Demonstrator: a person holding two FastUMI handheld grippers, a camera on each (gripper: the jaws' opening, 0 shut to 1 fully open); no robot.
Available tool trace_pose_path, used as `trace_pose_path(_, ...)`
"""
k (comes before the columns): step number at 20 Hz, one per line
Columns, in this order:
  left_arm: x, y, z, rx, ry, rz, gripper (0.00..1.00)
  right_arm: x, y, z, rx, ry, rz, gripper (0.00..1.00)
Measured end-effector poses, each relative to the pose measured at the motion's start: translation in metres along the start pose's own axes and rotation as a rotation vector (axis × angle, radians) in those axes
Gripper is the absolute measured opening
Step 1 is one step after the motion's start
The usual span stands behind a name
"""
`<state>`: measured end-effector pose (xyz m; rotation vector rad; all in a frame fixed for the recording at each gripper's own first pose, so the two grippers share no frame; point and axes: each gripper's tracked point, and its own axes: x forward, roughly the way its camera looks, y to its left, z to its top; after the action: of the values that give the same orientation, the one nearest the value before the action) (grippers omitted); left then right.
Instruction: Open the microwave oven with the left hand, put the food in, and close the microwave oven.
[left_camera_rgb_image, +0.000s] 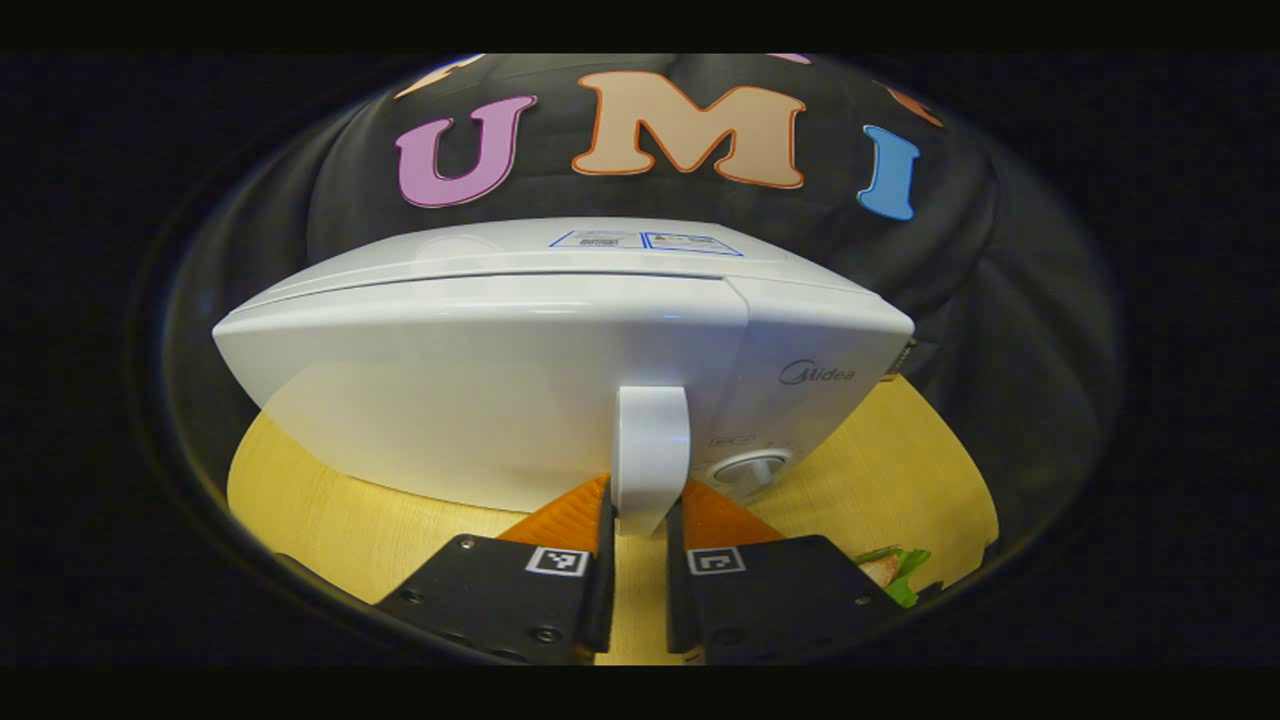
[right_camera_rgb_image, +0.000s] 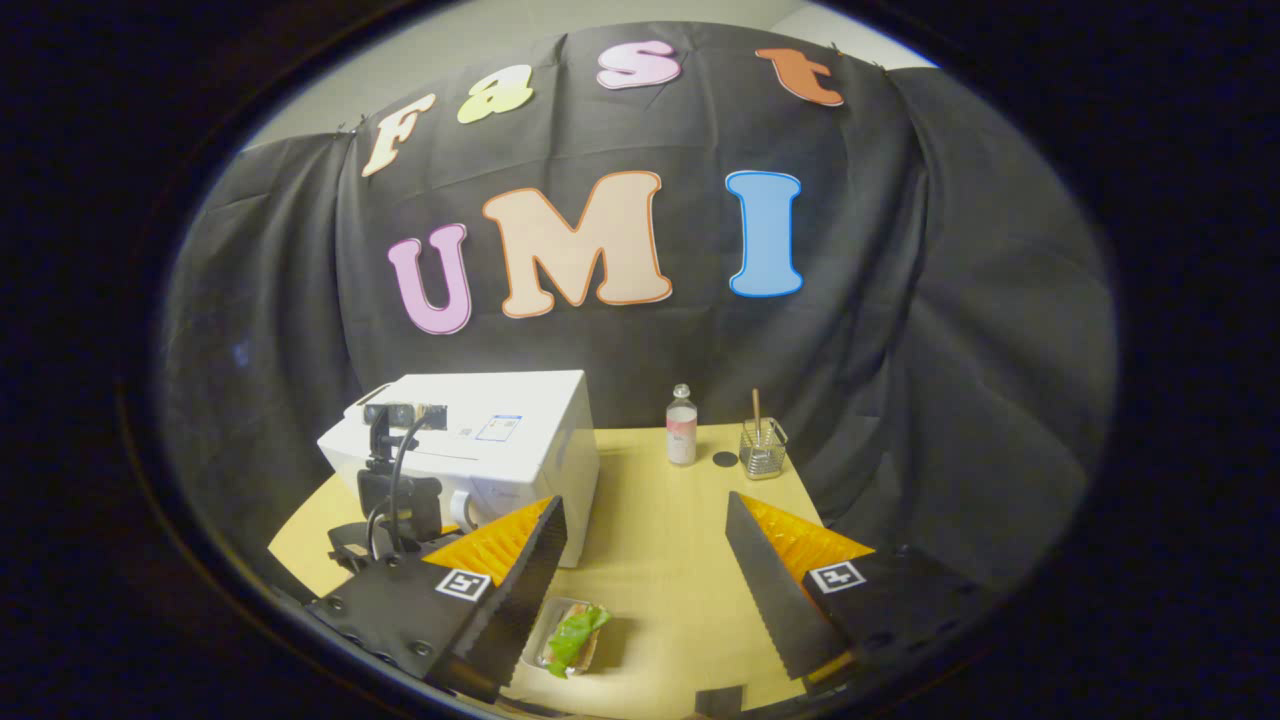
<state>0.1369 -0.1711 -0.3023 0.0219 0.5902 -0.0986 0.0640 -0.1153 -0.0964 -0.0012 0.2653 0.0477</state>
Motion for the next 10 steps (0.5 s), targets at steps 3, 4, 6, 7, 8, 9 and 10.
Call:
trace_pose_path(3,0.000,0.000,0.000,0.006,0.000,-0.005,0.20,-0.004,-0.006,-0.007,-0.001,0.014,-0.007,0.92)
trace_pose_path(4,0.000,-0.001,0.000,0.008,0.000,-0.012,0.22,-0.006,-0.006,-0.009,0.001,0.014,-0.006,0.92)
trace_pose_path(6,-0.001,-0.001,-0.001,0.003,-0.003,-0.021,0.22,-0.008,-0.006,-0.012,0.003,0.014,-0.004,0.92)
trace_pose_path(7,-0.001,-0.001,0.000,-0.001,-0.006,-0.019,0.22,-0.009,-0.005,-0.014,0.003,0.018,-0.001,0.92)
trace_pose_path(8,-0.001,-0.001,0.000,-0.006,-0.010,-0.013,0.22,-0.011,-0.004,-0.017,0.001,0.025,0.001,0.92)
trace_pose_path(9,-0.001,0.000,-0.001,-0.012,-0.010,-0.004,0.22,-0.013,-0.002,-0.019,-0.001,0.027,0.006,0.92)
trace_pose_path(10,-0.001,0.000,0.000,-0.016,-0.013,0.002,0.20,-0.015,0.001,-0.020,-0.004,0.027,0.012,0.92)
